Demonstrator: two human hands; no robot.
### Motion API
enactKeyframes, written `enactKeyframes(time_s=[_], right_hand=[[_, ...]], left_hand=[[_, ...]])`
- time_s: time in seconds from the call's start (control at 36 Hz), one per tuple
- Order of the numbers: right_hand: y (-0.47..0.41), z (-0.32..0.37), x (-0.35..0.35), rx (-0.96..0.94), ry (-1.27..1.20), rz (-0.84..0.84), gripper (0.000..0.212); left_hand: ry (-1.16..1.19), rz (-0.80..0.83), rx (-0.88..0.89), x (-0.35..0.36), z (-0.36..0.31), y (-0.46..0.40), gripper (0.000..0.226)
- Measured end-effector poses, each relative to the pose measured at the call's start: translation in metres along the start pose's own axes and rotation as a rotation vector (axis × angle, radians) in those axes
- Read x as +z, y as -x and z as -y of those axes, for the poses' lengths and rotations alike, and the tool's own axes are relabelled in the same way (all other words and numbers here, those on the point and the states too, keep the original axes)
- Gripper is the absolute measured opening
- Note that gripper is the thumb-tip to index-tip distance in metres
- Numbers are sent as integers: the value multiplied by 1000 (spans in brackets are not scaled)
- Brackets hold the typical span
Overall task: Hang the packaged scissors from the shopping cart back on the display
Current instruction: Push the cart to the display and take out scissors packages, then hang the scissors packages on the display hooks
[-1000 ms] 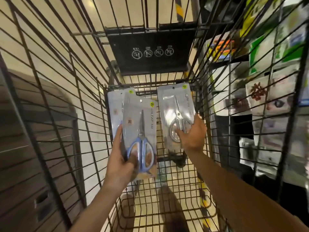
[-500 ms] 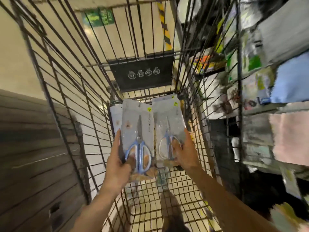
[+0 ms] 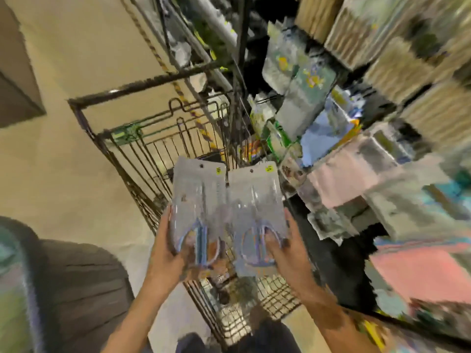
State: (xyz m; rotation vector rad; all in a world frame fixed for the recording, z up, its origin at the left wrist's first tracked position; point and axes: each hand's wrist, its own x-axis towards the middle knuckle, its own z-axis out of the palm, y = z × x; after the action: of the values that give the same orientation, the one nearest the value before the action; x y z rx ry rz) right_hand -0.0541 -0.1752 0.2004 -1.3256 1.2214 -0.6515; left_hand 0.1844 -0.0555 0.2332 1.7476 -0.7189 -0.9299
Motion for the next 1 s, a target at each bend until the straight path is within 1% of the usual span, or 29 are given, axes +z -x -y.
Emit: enactKeyframes(time_s=[0.06, 0.11, 0.17, 0.25, 0.36, 0.44, 0.58, 0.72, 0.81, 0.94, 1.0], right_hand=[[20, 6, -2, -9, 30, -72, 68], [39, 14, -7, -31, 56, -91, 67], [58, 23, -13, -53, 52, -117, 68], [87, 32, -26, -105, 27, -139, 66], [125, 39, -51, -131, -25, -214, 67], [157, 40, -76, -162, -61, -289, 67], [223, 31, -126, -174, -117, -414, 69], [309, 17, -183, -200, -200, -531, 69], [366, 3, -220, -215, -206, -604, 71], [456, -16, -276, -250, -201, -704, 72], [489, -23, -294, -262, -199, -770, 72]], left_hand=[[3, 43, 41, -6, -9, 11, 79], [15, 93, 78, -9, -18, 21, 92], [29, 135, 110, -8, -32, 32, 98], [42, 182, 166, -4, -50, 49, 98], [31, 257, 173, 6, -63, 65, 93], [-13, 297, 219, 21, -74, 78, 92], [-18, 348, 309, 65, -91, 118, 78], [10, 429, 368, 122, -103, 181, 86], [23, 483, 441, 159, -109, 231, 86], [37, 590, 508, 216, -113, 312, 85], [42, 637, 515, 237, -117, 342, 85]])
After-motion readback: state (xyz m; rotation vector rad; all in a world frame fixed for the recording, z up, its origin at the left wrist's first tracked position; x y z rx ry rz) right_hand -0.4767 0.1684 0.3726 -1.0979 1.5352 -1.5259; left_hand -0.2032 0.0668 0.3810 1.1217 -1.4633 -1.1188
